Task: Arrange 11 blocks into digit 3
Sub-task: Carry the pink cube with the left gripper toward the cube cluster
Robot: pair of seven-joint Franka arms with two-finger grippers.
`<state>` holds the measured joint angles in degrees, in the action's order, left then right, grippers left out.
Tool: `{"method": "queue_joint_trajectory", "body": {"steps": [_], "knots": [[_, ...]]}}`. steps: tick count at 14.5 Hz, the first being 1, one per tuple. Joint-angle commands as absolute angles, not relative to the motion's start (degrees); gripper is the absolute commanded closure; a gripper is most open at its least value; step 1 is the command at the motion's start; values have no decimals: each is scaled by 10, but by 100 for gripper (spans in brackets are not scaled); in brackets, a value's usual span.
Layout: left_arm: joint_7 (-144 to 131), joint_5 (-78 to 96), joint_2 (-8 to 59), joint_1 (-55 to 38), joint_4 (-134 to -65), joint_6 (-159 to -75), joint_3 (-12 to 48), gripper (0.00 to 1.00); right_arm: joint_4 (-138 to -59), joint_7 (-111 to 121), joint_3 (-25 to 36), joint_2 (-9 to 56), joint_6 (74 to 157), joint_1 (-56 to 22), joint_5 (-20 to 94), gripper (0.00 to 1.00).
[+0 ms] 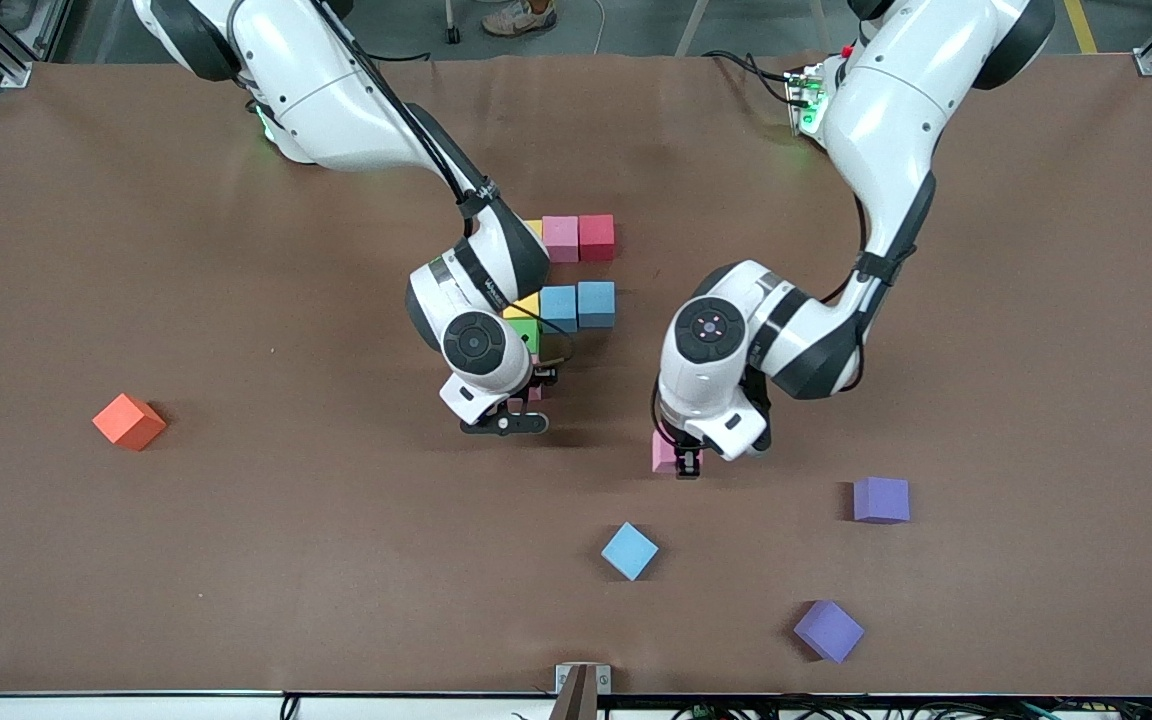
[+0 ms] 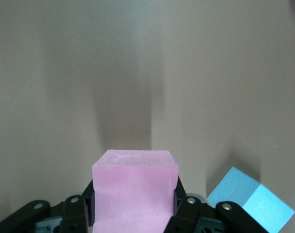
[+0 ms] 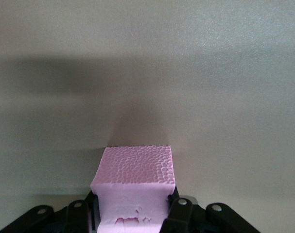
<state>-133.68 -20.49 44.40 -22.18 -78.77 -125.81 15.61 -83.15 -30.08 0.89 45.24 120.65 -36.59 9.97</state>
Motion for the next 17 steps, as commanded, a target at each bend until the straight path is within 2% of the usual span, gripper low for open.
{"method": "queue_joint_trajectory", "body": {"steps": [1, 7, 15, 16, 17], "knots": [[-1380, -197, 446, -249, -779, -1252, 149, 73, -867, -305, 11, 443, 1207, -374, 112, 52], [-1433, -197, 453, -286, -774, -1252, 147, 73, -872, -305, 11, 439, 1207, -374, 112, 50], [-1439, -197, 454, -292, -775, -1252, 148, 73, -879, -305, 11, 435, 1206, -374, 112, 50], [-1439, -197, 454, -294, -775, -1252, 148, 73, -879, -305, 11, 435, 1207, -374, 112, 48], [-1439, -197, 454, -294, -775, -1253, 148, 73, -879, -305, 12, 436, 1207, -374, 112, 39]]}}
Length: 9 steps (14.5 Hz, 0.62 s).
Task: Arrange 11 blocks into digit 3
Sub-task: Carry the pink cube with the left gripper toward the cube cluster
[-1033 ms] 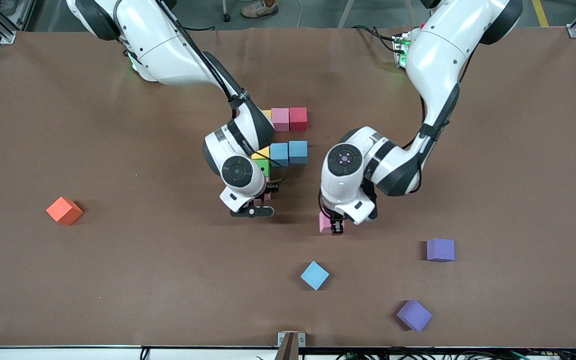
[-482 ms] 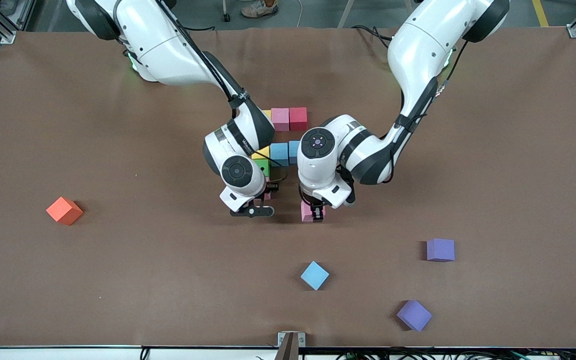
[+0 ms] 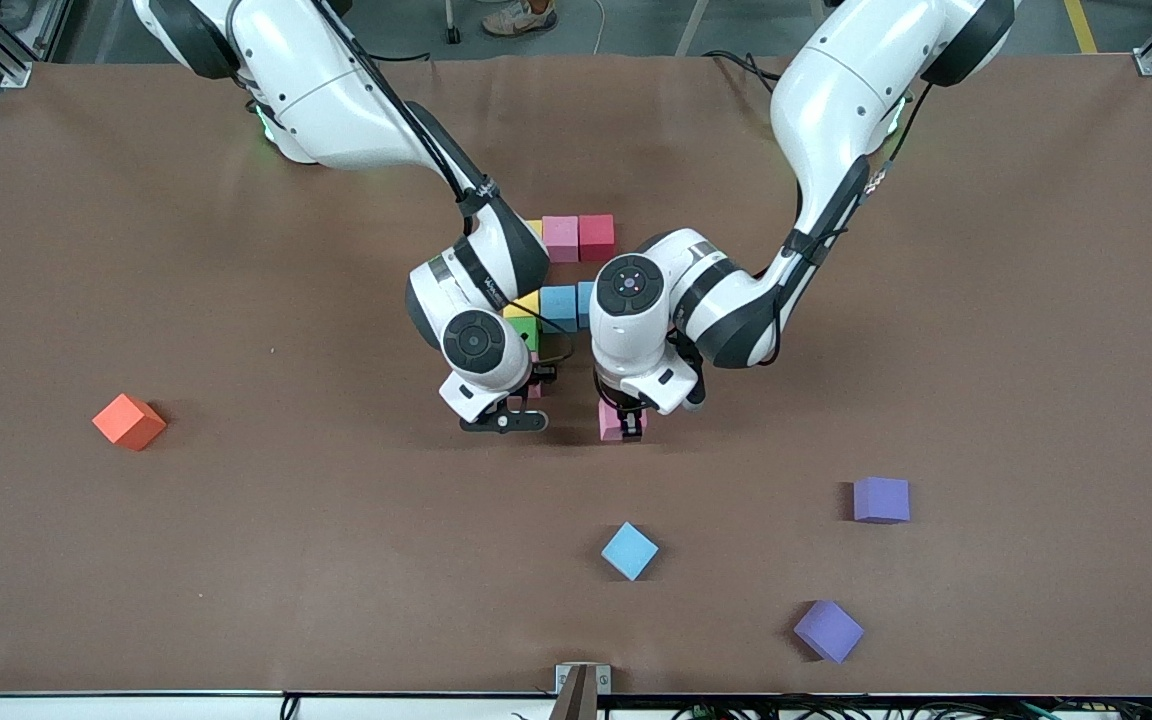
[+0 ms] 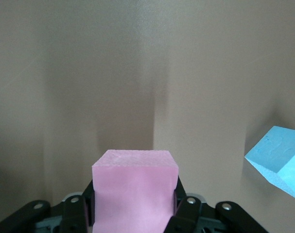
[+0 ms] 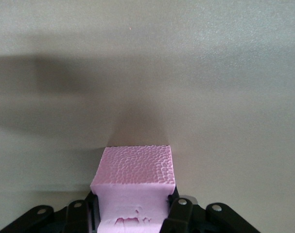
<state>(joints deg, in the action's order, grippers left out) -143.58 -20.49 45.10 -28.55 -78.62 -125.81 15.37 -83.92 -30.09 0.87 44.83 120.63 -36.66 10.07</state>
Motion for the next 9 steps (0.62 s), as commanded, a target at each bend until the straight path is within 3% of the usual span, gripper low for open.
{"method": "queue_joint_trajectory", "body": {"steps": [1, 2, 9], "knots": [[-1439, -197, 454, -294, -775, -1254, 148, 73, -879, -305, 12, 435, 1207, -374, 112, 5], [-1439, -196, 454, -294, -775, -1255, 148, 73, -878, -305, 12, 436, 1208, -374, 112, 0], [-1460, -187, 457, -314, -775, -1259, 148, 73, -853, -299, 14, 407, 1209, -353, 111, 0]]}}
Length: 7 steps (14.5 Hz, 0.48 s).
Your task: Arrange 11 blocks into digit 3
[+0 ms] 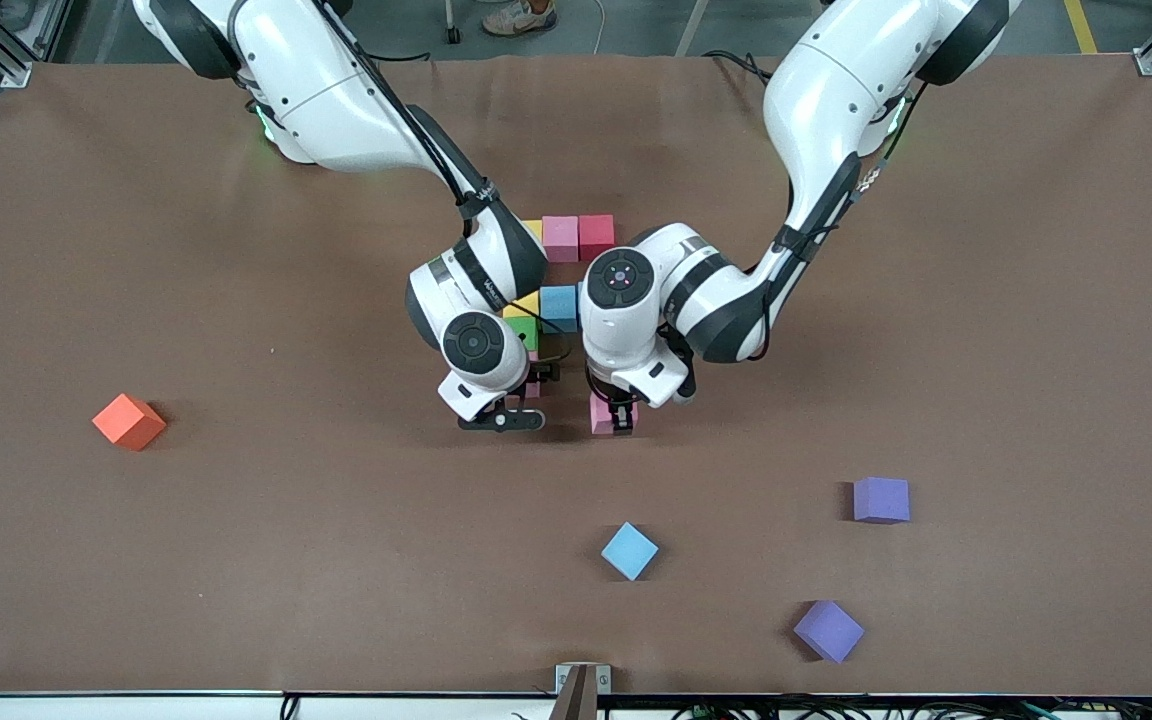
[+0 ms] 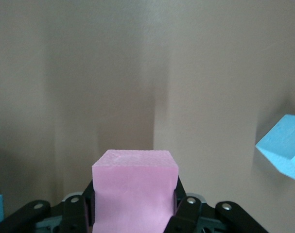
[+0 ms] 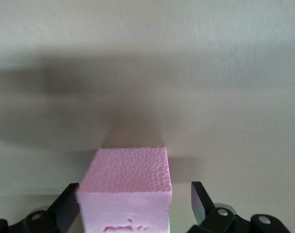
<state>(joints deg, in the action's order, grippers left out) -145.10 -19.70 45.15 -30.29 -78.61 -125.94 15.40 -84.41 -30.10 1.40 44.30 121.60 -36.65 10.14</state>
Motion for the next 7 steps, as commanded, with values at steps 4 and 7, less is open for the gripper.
{"method": "queue_joint_trajectory", "body": {"steps": [4, 7], "knots": [[-1464, -187, 461, -320, -775, -1259, 148, 73, -855, -298, 15, 338, 1201, -293, 112, 0], [-1465, -187, 462, -324, -775, -1260, 148, 73, -853, -294, 15, 301, 1174, -212, 109, 0]]}}
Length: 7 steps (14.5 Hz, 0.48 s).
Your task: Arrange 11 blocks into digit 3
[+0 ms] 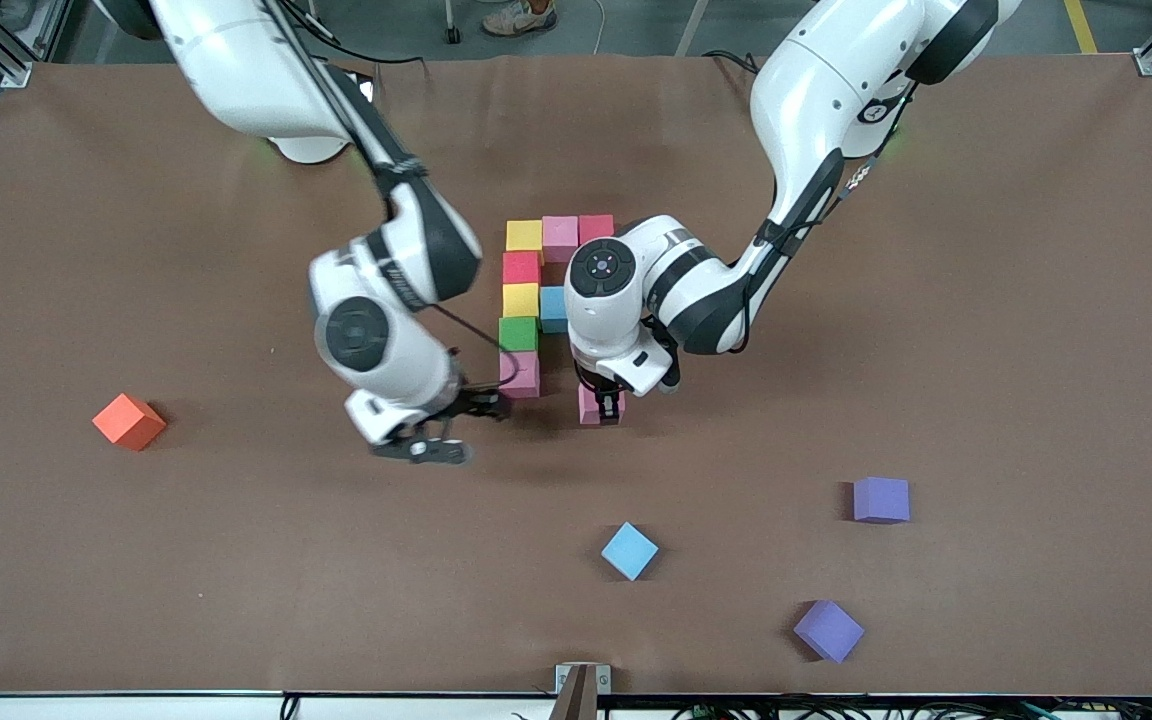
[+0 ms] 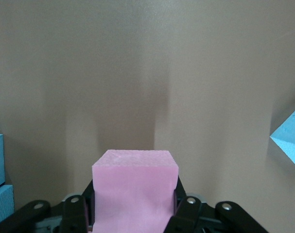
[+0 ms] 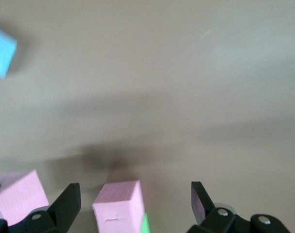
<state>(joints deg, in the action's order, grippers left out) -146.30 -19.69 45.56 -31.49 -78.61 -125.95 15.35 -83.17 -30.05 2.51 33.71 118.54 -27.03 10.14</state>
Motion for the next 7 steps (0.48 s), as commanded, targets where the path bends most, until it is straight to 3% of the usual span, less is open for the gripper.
{"method": "queue_joint_trajectory", "body": {"steps": [1, 7], "knots": [[-1475, -187, 465, -330, -774, -1260, 148, 73, -852, -292, 13, 290, 1172, -179, 109, 0], [-1491, -188, 492, -365, -773, -1296, 146, 73, -731, -223, 18, 264, 1007, -83, 14, 0]]}}
